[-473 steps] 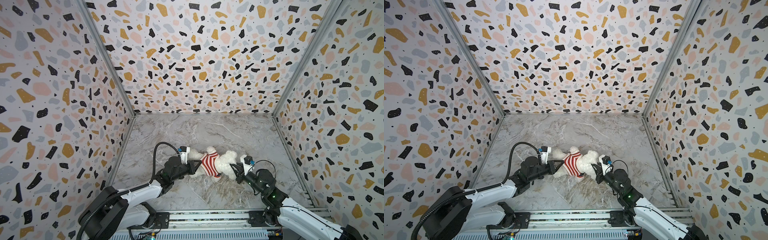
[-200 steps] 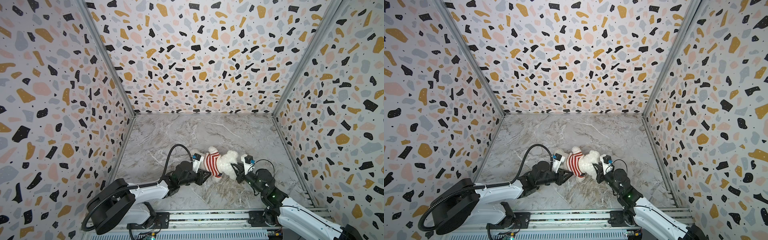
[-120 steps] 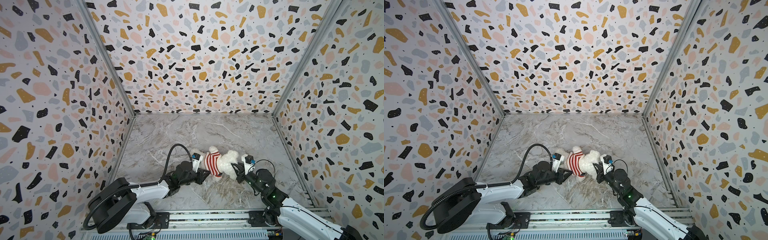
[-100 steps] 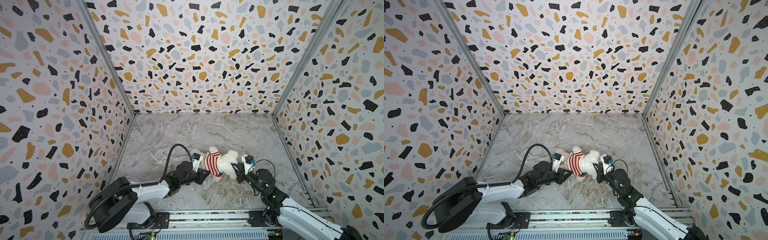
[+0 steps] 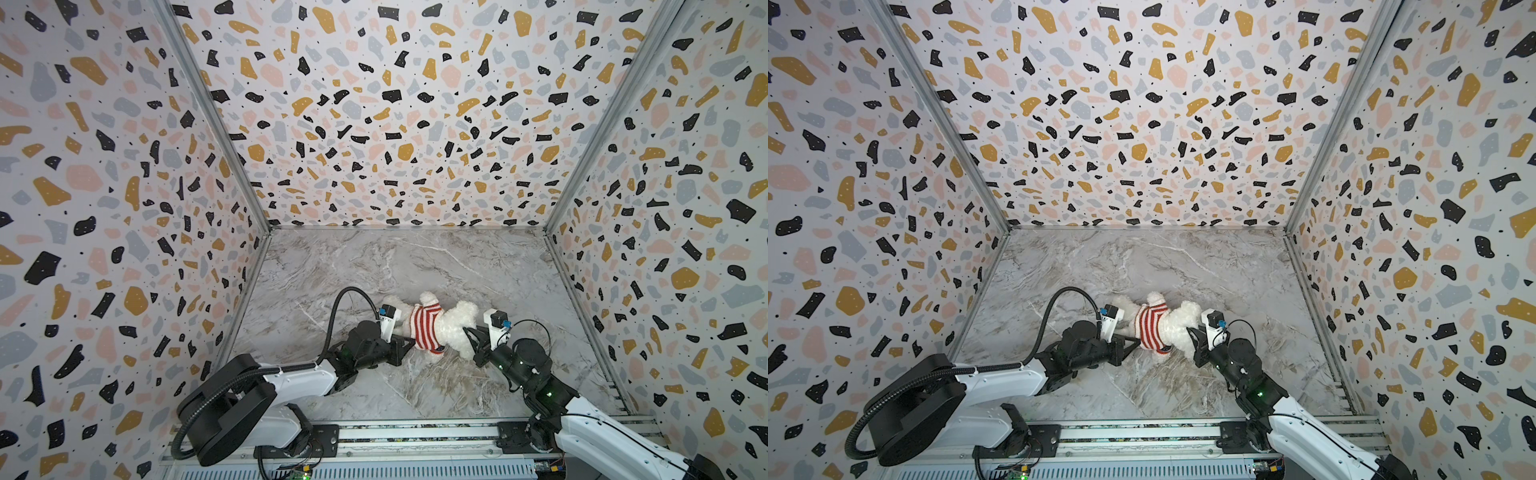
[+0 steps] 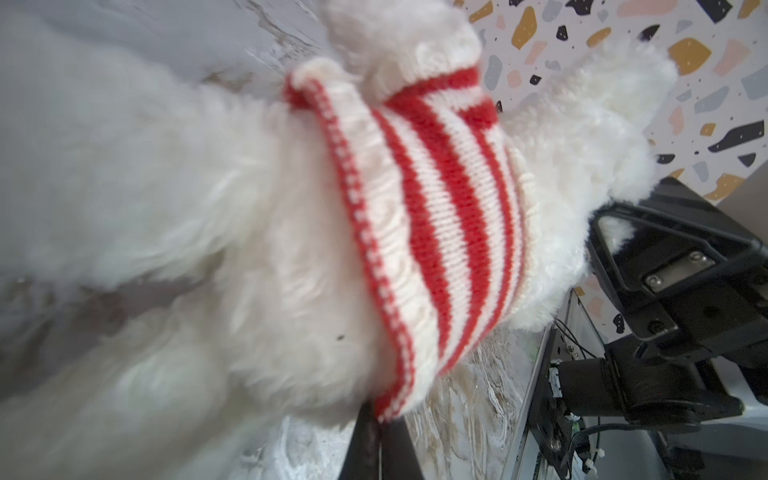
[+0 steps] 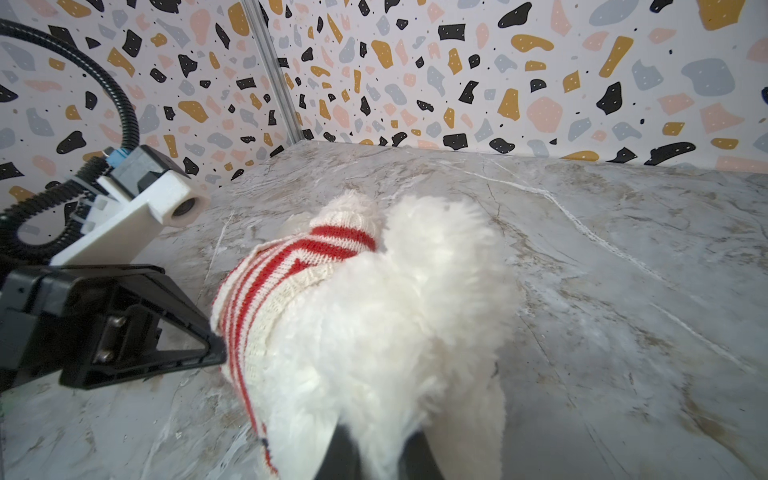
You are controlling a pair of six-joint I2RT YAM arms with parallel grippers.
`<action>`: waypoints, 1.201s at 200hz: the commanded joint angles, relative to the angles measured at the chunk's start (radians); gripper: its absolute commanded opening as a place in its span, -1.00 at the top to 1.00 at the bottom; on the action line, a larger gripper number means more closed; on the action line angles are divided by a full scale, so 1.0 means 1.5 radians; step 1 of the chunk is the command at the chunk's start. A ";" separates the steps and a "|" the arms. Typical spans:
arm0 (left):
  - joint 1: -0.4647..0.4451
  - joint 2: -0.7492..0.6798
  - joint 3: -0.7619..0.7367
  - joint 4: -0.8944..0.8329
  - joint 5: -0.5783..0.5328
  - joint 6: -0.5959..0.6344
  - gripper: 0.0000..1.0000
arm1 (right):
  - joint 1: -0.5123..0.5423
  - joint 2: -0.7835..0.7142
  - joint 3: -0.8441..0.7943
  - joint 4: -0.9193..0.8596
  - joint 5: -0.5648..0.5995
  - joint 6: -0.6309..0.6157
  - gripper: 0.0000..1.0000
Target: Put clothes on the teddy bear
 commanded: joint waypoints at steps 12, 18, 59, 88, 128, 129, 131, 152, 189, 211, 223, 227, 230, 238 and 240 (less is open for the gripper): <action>0.044 -0.015 -0.023 0.039 0.003 -0.021 1.00 | 0.000 -0.017 0.058 -0.001 -0.018 -0.003 1.00; 0.046 -0.018 -0.021 0.031 0.000 -0.016 1.00 | 0.001 -0.017 0.061 -0.005 -0.019 -0.003 1.00; 0.069 -0.058 -0.021 -0.034 -0.028 0.011 1.00 | 0.000 -0.031 0.076 -0.015 -0.025 0.004 1.00; 0.084 -0.088 -0.031 -0.053 -0.048 0.015 1.00 | -0.001 -0.034 0.088 -0.014 -0.027 0.006 1.00; 0.083 -0.088 -0.030 -0.046 -0.033 0.029 1.00 | -0.003 -0.028 0.090 -0.004 -0.035 0.008 1.00; 0.083 -0.088 -0.030 -0.044 -0.031 0.029 1.00 | -0.003 -0.027 0.091 -0.004 -0.036 0.008 1.00; 0.083 -0.086 -0.031 -0.040 -0.027 0.028 1.00 | -0.002 -0.026 0.090 -0.003 -0.037 0.009 1.00; 0.068 -0.058 -0.024 -0.002 0.017 0.033 1.00 | -0.002 -0.014 0.087 0.015 -0.067 0.004 1.00; 0.009 -0.039 0.003 0.015 0.048 0.052 1.00 | 0.000 -0.010 0.075 0.039 -0.102 -0.017 1.00; 0.008 -0.057 -0.002 0.012 0.052 0.051 0.63 | 0.000 -0.030 0.057 0.051 -0.107 -0.039 1.00; 0.010 -0.070 0.000 -0.007 0.058 0.058 0.49 | 0.000 -0.039 0.048 0.056 -0.114 -0.057 1.00; 0.009 -0.075 0.001 -0.011 0.062 0.060 0.46 | 0.000 -0.041 0.046 0.057 -0.119 -0.066 1.00; 0.009 -0.078 0.001 -0.015 0.063 0.061 0.43 | -0.001 -0.043 0.045 0.057 -0.123 -0.072 1.00; 0.010 -0.089 0.001 -0.023 0.067 0.064 0.37 | -0.001 -0.047 0.041 0.061 -0.135 -0.090 1.00; 0.009 -0.092 0.001 -0.026 0.068 0.065 0.36 | -0.002 -0.048 0.040 0.061 -0.139 -0.095 1.00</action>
